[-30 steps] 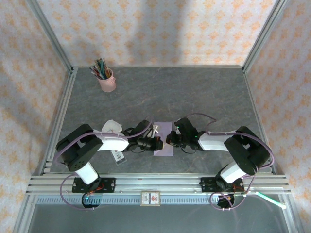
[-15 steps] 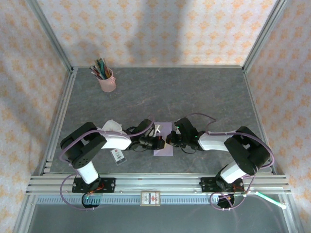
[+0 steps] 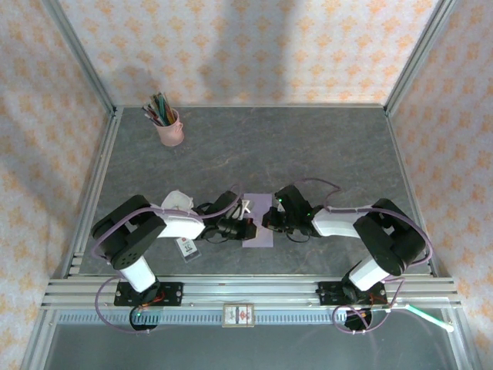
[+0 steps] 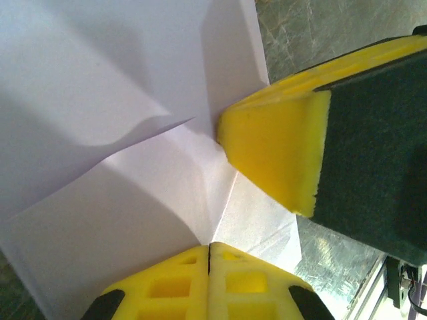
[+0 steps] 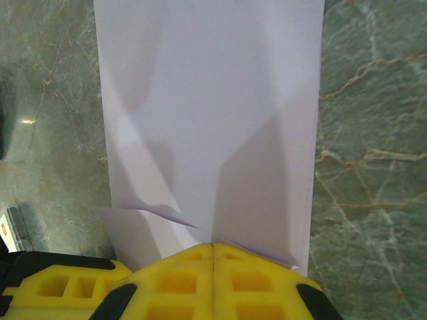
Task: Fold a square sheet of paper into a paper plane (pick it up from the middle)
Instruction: Fold the triangle at the bottom-center of the table.
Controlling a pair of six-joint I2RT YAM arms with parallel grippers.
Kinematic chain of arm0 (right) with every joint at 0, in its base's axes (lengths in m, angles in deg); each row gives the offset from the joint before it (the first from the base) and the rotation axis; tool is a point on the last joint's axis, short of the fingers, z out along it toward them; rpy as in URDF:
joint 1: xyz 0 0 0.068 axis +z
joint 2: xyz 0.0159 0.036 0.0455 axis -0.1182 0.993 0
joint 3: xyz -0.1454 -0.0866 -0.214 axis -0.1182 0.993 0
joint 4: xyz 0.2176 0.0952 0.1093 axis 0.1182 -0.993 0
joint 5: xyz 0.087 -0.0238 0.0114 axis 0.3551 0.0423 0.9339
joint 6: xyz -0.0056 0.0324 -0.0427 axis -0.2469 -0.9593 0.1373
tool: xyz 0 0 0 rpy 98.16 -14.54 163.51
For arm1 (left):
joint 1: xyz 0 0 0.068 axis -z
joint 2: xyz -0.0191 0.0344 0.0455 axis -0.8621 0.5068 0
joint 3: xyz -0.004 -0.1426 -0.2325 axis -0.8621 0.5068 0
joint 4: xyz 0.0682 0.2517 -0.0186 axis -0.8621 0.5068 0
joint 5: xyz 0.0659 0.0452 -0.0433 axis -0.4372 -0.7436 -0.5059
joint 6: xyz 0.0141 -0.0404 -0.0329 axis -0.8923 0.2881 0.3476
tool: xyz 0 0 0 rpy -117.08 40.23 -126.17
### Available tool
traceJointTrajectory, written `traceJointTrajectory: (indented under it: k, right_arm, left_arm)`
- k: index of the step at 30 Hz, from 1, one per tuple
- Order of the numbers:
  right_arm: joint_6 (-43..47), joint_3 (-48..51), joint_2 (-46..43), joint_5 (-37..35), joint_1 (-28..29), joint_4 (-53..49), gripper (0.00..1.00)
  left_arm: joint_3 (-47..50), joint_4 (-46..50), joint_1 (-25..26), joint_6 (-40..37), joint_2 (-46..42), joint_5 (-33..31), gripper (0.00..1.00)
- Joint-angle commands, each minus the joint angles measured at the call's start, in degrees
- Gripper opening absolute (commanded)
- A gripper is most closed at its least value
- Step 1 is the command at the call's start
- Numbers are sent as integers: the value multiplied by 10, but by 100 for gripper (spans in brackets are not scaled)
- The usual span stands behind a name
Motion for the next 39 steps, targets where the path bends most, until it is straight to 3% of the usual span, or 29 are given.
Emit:
traceJointTrajectory:
  k: [1,28,39]
  right_arm:
    - [16,14,38,-71,-5,-93,0]
    - [34,2,53,-85,-6,-119,0]
    - [83,-28,48,-64,-7,-129,0]
  left_arm:
    - [27,45,-3,-8,-10,-3,0]
    - [142,75,-8,-16,-104,10,0]
    - [131,73,-23,-6,-201,21,0]
